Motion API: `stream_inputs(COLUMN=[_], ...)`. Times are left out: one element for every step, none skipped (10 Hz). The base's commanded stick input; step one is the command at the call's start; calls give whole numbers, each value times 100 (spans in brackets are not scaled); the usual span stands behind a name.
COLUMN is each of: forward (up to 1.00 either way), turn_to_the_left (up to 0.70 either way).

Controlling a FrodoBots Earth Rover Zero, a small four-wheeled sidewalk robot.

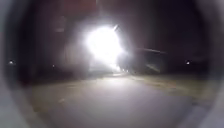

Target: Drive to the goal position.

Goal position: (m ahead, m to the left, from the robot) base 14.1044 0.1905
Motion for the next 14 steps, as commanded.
stream_inputs(forward=[100, 100, 100, 100, 100, 100, 100, 100, 100, 100, 100, 100, 100, 100], turn_to_the_left=[0, -3, -8, -10, -8, -4, -3, -2, 0, 0, 0, 0, 0, 0])
